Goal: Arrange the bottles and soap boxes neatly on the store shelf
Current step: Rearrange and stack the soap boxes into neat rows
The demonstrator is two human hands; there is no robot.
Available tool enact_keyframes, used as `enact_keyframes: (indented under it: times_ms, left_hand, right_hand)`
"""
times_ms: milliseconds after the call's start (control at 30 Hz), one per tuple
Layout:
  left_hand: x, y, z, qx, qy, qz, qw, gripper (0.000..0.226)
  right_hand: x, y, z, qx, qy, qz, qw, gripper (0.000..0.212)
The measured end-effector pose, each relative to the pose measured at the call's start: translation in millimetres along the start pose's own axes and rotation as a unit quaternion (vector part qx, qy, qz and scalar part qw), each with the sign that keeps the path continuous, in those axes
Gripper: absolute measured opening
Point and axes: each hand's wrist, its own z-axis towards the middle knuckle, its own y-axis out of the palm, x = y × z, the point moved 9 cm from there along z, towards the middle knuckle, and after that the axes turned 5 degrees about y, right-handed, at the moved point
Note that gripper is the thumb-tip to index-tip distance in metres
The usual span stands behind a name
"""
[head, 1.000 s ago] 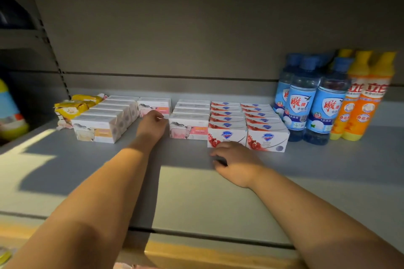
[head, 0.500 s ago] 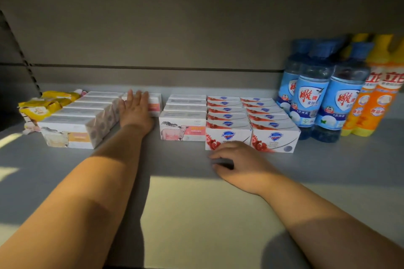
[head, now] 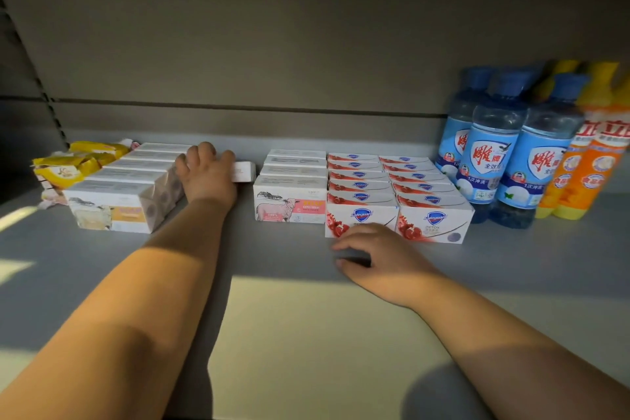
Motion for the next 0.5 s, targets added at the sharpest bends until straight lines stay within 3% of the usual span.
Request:
enact_keyframes:
  times_ms: [167, 333, 433, 500]
  left_hand:
    - [-1.1, -17.7, -14.6, -0.004, -0.001, -0.045, 0.999, 0.034]
    - [-17.9, -63.4, -46.8, 0.094, -0.091, -0.12, 0.984, 0.033]
    - [-31.3, -92.2, -77.5, 0.176, -0.194, -0.27, 0.927, 0.051]
    - [-24.1, -100.8, -98.6, 0.197, -0.247, -0.435, 0.843, 0.056]
  right_hand:
    - [0.5, -0.7, 0.1, 0.0, 0.006, -0.007, 1.0, 0.024]
    - [3.0, -0.7, -2.4, -0.001, 0.022, -0.028, 0.999, 0.022]
    - [3.6, -1.8, -1.8, 0.003, 0.034, -0.04, 0.999, 0.022]
    - [3.6, -2.4, -2.3, 0.004, 0.038, -0.057, 0.998, 0.021]
